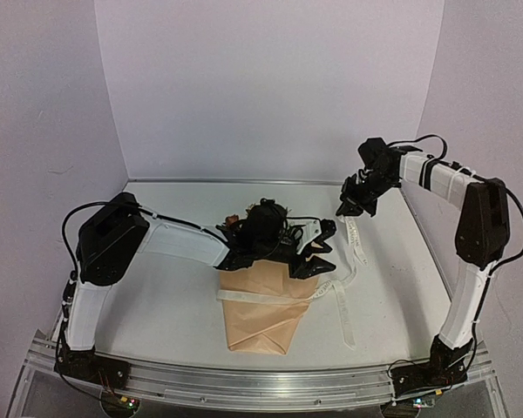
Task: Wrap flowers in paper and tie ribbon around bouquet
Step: Place the left side of the ribbon on the folded bouquet, then place the right side of the ribbon on the folded bouquet.
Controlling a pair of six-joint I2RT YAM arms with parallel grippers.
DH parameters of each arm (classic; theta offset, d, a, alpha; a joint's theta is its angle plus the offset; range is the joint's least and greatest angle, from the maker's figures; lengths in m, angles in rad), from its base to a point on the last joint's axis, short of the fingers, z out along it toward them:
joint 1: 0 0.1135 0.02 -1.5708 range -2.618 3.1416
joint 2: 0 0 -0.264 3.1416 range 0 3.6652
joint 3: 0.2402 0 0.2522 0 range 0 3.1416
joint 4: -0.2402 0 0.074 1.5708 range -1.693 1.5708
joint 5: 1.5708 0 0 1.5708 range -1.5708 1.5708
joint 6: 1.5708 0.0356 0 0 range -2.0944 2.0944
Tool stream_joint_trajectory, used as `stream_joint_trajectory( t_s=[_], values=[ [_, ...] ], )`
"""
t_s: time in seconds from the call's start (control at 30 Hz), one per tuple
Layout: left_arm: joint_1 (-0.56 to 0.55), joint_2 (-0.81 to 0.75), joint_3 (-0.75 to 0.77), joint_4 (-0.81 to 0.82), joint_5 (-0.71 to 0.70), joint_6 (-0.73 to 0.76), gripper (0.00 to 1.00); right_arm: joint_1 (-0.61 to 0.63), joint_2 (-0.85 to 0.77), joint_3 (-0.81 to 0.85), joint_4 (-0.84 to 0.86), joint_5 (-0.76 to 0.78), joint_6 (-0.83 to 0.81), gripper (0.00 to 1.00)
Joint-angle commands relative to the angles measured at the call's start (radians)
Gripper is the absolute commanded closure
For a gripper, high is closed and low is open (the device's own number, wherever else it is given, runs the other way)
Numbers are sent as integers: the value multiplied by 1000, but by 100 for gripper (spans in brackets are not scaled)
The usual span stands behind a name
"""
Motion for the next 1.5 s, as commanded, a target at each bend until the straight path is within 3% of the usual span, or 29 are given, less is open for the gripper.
stream_joint_trajectory(
  t_s=[0.0, 0.2, 0.3, 0.4, 0.53, 0.67, 0.8, 0.93, 1.03, 1.2, 1.3, 1.47],
  values=[
    [60, -167, -64, 177, -53, -255, 44, 20, -61, -19, 58, -72, -57, 100],
    [211, -462, -384, 320, -262, -611, 41, 177, -50, 36, 90, -199, -135, 100],
    [267, -646, -541, 243, -436, -677, 36, 319, -75, 13, -2, -248, -300, 100],
    [322, -778, -673, 171, -490, -707, 30, 435, -78, -31, -112, -275, -419, 99],
    [361, -813, -709, 53, -422, -700, 30, 480, -68, -93, -194, -265, -471, 75],
    [360, -784, -681, -50, -376, -675, 36, 480, -104, -132, -200, -161, -451, 47],
    [361, -748, -663, -102, -333, -667, 43, 480, -115, -114, -201, -77, -393, 31],
    [354, -710, -632, -139, -216, -640, 50, 480, -114, -120, -217, 79, -332, 28],
    [284, -646, -552, -218, -183, -575, 50, 478, -139, -160, -218, 209, -293, 28],
    [195, -508, -394, -358, -279, -569, 53, 469, -178, -208, -186, 213, -173, 38],
    [196, -517, -416, -350, -387, -639, 53, 494, -143, -200, -153, 215, -94, 40],
    [221, -613, -516, -375, -564, -748, 47, 583, -88, -164, -122, 321, -11, 34]
  ],
)
